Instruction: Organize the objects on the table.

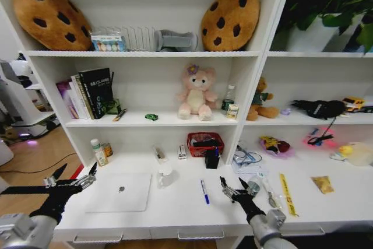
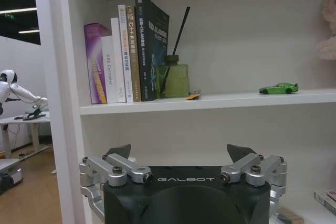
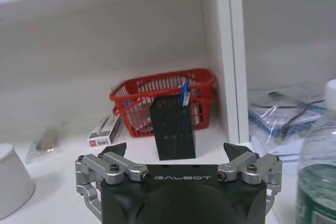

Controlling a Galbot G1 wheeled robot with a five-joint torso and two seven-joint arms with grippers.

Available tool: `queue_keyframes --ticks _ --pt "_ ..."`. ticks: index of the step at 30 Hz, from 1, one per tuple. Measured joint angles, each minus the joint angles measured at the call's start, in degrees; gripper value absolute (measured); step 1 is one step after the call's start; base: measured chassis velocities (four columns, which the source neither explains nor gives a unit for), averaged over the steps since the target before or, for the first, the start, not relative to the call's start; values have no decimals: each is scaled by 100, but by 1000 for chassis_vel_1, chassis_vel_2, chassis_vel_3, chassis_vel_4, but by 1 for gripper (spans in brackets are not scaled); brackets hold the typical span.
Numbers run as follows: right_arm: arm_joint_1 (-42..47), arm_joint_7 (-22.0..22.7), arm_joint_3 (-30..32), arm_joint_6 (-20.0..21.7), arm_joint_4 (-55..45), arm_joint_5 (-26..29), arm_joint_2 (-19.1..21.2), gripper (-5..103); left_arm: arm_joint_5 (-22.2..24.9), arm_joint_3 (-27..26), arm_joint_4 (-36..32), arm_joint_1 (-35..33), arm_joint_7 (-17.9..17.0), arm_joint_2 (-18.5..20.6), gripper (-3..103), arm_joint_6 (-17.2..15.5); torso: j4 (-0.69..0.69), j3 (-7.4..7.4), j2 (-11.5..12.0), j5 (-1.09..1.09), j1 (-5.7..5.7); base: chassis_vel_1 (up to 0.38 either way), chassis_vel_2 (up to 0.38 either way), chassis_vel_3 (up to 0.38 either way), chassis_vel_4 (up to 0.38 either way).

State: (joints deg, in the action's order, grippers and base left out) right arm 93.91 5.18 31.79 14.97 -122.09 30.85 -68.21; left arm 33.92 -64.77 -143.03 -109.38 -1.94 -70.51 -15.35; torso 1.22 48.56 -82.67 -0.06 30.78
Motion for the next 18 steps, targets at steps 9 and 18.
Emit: queue_keyframes --ticks 9,18 --pt "-780 391 -1198 365 579 -103 161 100 0 0 0 0 0 0 100 0 3 0 1 7 1 13 26 -9 -18" --pt "-1404 651 -1755 470 1212 35 301 100 0 0 0 0 0 0 100 0 2 0 1 5 0 -5 -12 0 7"
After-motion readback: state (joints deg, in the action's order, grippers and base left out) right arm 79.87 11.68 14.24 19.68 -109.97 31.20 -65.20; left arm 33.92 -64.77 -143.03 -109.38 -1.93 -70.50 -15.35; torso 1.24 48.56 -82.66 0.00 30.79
